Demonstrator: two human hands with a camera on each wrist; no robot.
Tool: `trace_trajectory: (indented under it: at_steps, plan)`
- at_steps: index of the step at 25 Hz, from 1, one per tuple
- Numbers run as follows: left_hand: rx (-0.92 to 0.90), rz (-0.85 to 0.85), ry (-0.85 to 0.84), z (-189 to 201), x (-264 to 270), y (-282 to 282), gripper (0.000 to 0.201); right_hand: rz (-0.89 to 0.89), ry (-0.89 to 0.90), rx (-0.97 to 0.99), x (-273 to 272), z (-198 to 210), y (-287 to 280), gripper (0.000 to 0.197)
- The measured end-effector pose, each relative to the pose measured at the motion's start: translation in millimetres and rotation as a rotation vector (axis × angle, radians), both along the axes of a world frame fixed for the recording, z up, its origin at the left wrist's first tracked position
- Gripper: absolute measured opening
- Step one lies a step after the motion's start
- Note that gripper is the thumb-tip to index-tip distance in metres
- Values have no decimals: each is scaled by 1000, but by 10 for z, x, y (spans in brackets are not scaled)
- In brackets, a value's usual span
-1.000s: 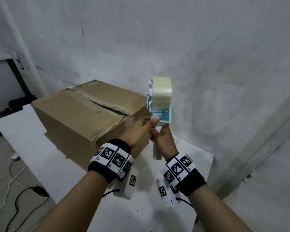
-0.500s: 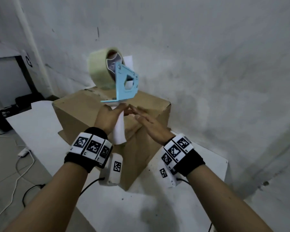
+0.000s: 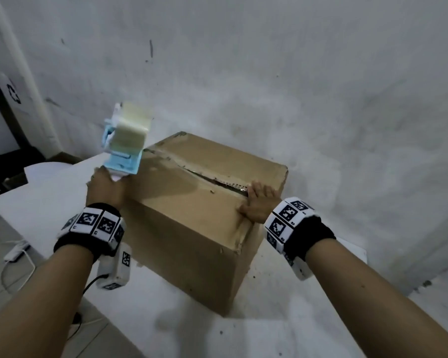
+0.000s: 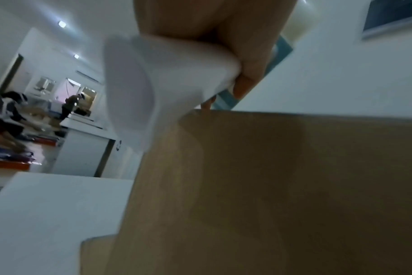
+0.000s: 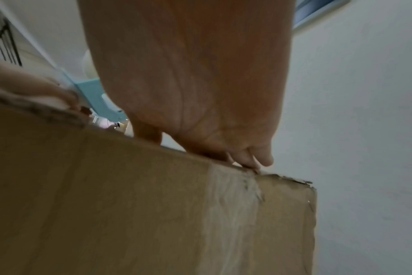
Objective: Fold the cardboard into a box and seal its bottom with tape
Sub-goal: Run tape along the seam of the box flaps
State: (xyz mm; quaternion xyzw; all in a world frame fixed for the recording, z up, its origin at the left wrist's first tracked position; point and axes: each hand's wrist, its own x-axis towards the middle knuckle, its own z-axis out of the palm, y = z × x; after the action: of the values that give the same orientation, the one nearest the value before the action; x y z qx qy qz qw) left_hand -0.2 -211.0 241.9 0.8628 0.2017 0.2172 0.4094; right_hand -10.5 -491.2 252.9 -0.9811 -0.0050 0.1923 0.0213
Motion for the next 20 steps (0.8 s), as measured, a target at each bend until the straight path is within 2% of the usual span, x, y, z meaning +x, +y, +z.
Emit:
trace_trajectory:
  at_steps: [4,8,9,12,14,16,18,20]
  plan:
    - [-159,27,-9,-163,225,290,48,45,97,-98,134,273,175,74]
    - [-249,-69,-28,-236,392,493,60,107,44,-41,596,433,784,75]
    - [-240,-99,-33,-256,399,535,59,152,21,-46,712,398,969,77]
    - [-266,-239,-121,-277,447,700,62,159,-37,-154,1334,-112,1331,79]
    - [-338,-326,-154,-279,483,786,51,174,-38,-120,1640,-359,1503,78]
    - [-467,-377,-161,-298,513,852,39,155,-95,-94,1678,-355,1753,91]
    - [-598,-355,-145,-321,546,904,34,106,-128,-99,1618,-285,2009,107]
    - [-639,-325,-127,-337,588,932,35,154,-101,-7,1571,-172,2187,99]
